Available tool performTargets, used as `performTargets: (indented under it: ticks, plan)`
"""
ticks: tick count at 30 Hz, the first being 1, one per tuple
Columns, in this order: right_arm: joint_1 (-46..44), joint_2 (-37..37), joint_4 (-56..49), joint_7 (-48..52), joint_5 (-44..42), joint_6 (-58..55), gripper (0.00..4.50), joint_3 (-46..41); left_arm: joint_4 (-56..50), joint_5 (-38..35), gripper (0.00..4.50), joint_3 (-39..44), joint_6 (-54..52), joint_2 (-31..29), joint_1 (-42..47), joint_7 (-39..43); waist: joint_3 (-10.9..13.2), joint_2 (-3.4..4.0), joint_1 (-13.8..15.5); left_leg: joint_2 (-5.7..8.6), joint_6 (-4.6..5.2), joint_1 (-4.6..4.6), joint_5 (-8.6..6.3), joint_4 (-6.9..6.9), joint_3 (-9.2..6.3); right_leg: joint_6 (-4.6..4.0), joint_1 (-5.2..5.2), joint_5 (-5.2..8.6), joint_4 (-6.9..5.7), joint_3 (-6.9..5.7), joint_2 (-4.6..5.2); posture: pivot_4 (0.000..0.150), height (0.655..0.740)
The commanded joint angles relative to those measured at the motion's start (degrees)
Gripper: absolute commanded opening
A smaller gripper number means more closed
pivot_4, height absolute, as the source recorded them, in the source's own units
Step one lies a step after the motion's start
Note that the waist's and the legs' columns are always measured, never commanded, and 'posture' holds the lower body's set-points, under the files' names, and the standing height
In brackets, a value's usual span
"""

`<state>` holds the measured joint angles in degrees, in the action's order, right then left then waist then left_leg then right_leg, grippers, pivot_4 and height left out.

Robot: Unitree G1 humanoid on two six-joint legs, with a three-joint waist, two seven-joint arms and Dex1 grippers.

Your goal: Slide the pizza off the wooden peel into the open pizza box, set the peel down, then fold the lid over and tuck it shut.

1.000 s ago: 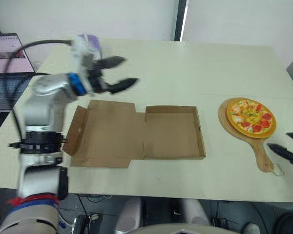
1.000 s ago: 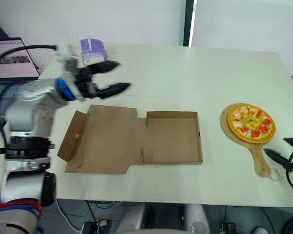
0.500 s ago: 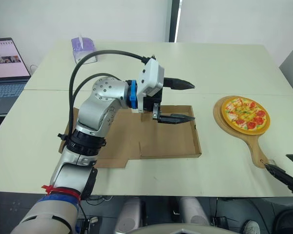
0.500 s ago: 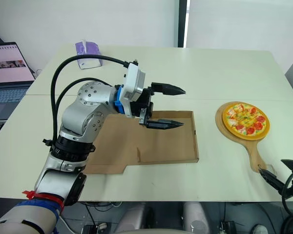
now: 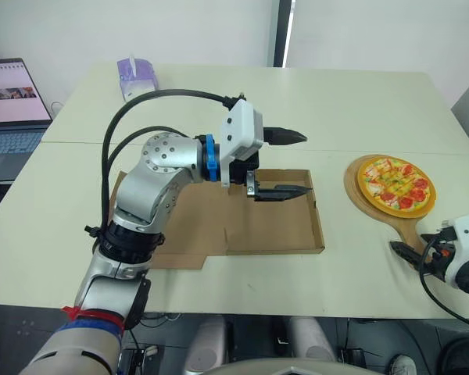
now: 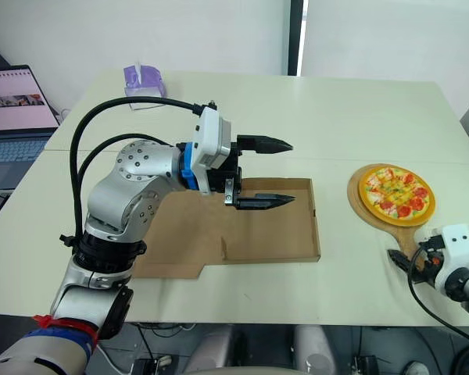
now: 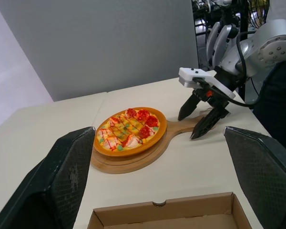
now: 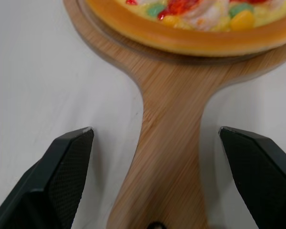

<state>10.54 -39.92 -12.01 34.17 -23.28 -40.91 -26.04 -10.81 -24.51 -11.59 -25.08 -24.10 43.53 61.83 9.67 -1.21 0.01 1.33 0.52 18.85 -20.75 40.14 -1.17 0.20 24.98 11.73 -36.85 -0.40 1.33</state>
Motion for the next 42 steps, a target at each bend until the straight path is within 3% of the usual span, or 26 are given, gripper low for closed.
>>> performTargets:
  ticks: [1, 6, 9, 16, 31, 37, 42]
  plan:
    - [-2.4, 1.3, 3.6, -3.0, 2.3, 2.0, 4.5, 1.2, -3.1, -1.1, 4.48, 0.9, -0.9, 0.0, 0.4, -1.1, 0.0, 0.0, -0.1, 0.0, 0.0, 0.0, 0.0, 0.01, 0.0, 0.0, -0.01, 0.0, -0.01, 0.0, 0.0, 0.15, 0.74]
    - [-3.0, 3.0, 5.0, -3.3, 2.3, 2.9, 4.5, 2.2, -4.1, -1.6, 4.48, 0.8, -2.0, 0.4, 1.0, -2.2, 0.0, -0.03, -0.1, -0.02, -0.03, -0.02, 0.02, 0.01, 0.0, 0.0, -0.03, 0.0, -0.01, 0.0, -0.01, 0.15, 0.74]
    - [-2.3, 3.4, 4.0, -2.3, 1.0, 2.5, 3.96, 2.2, -4.7, -1.9, 4.5, 0.8, -2.7, 0.3, 1.1, -2.3, 0.0, -0.05, -0.1, -0.02, -0.02, -0.02, 0.01, 0.01, 0.0, 0.0, -0.04, 0.0, -0.01, -0.01, 0.0, 0.15, 0.74]
    - [-2.1, 5.1, 3.5, -2.7, 0.5, 2.2, 1.68, 2.1, -4.4, -2.2, 4.5, 0.9, -2.9, -0.4, 1.4, -2.0, -0.1, -0.14, -0.1, -0.04, -0.02, -0.03, 0.01, 0.01, -0.02, 0.0, -0.04, 0.0, -0.01, -0.01, -0.01, 0.15, 0.74]
    - [-6.2, 4.3, 1.9, -3.6, 1.2, 6.2, 1.61, 0.2, -3.5, -4.4, 4.5, 1.8, -3.9, -1.6, 2.7, 0.0, -0.1, -0.25, -0.4, -0.06, -0.02, -0.03, 0.01, 0.01, 0.0, -0.01, -0.04, 0.0, 0.0, -0.01, -0.03, 0.15, 0.74]
    - [-16.9, -2.1, -1.8, -0.2, -1.7, 1.5, 1.61, 1.7, -1.0, -4.9, 4.5, 6.0, -2.7, -2.7, 4.0, -0.8, 0.2, 0.45, -0.7, -0.04, -0.02, 0.02, 0.02, 0.0, 0.2, -0.01, 0.18, 0.0, -0.07, 0.19, -0.04, 0.15, 0.74]
    - [-25.1, -6.8, -2.3, 5.3, -2.8, 0.5, 1.61, 6.8, 0.9, -7.1, 4.5, 10.5, -4.6, -7.1, 4.6, 0.8, 0.3, 0.57, -0.7, -0.11, -0.01, 0.05, 0.02, -0.04, 0.08, -0.03, 0.36, -0.02, -0.11, 0.08, -0.11, 0.15, 0.74]
